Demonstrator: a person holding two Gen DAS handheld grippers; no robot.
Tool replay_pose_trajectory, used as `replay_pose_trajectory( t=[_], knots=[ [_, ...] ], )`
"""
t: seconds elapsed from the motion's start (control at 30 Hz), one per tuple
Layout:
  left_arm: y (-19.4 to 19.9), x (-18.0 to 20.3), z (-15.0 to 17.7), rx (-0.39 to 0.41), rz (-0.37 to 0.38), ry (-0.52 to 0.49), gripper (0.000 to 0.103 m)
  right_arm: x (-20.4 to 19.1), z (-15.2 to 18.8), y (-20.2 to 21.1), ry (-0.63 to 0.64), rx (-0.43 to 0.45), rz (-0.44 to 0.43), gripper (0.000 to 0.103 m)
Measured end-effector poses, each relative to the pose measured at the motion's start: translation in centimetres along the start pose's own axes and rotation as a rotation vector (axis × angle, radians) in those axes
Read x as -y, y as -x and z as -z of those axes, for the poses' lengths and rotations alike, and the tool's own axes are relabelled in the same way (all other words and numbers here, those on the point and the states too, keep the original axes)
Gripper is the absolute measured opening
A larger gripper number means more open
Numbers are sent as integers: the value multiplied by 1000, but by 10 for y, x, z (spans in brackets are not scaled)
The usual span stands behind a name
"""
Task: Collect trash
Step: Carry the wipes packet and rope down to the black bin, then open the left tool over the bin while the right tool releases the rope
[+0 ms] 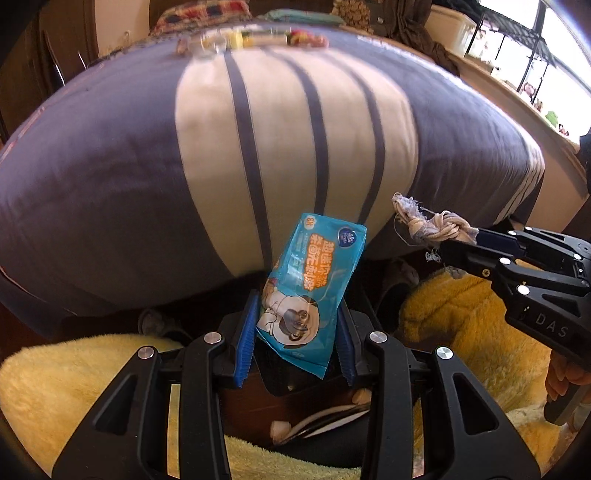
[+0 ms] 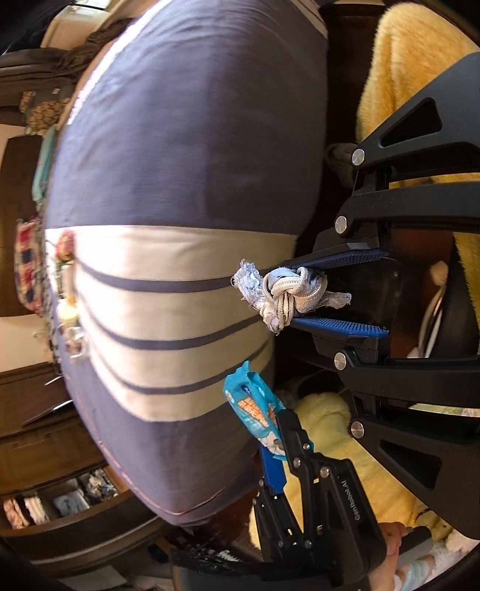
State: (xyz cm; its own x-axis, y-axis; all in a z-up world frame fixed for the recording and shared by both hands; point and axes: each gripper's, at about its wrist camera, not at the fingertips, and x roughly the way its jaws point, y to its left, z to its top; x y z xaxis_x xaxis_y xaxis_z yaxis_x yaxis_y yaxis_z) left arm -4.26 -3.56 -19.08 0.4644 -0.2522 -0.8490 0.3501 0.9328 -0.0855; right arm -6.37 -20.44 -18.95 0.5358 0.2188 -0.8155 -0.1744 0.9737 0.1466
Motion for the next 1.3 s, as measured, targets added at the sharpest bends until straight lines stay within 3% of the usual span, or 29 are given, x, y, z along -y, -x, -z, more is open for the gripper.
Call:
replay_pose_trajectory(
  t=[0.47, 0.83, 1.0, 1.07, 1.13, 1.23, 1.3],
  knots=[
    [-66, -9, 23, -182, 12, 37, 36, 9, 25, -57, -65, -172, -12, 27],
    [-103, -14, 25, -298, 35, 68, 38, 6, 13, -97, -83, -271, -62, 29],
    [-108, -15, 24, -316, 49, 79, 45, 5, 5, -104, -89, -278, -69, 33],
    [-108, -15, 23, -317, 54, 81, 47, 6, 2, -104, -98, -276, -72, 42],
    [-108, -15, 22, -314, 54, 84, 50, 7, 1, -105, -102, -270, -70, 43],
    [-104, -17, 20, -301, 48, 87, 59, 8, -1, -101, -105, -256, -59, 47],
    [-99, -17, 18, -288, 42, 89, 70, 9, -2, -97, -106, -241, -44, 57]
  ],
)
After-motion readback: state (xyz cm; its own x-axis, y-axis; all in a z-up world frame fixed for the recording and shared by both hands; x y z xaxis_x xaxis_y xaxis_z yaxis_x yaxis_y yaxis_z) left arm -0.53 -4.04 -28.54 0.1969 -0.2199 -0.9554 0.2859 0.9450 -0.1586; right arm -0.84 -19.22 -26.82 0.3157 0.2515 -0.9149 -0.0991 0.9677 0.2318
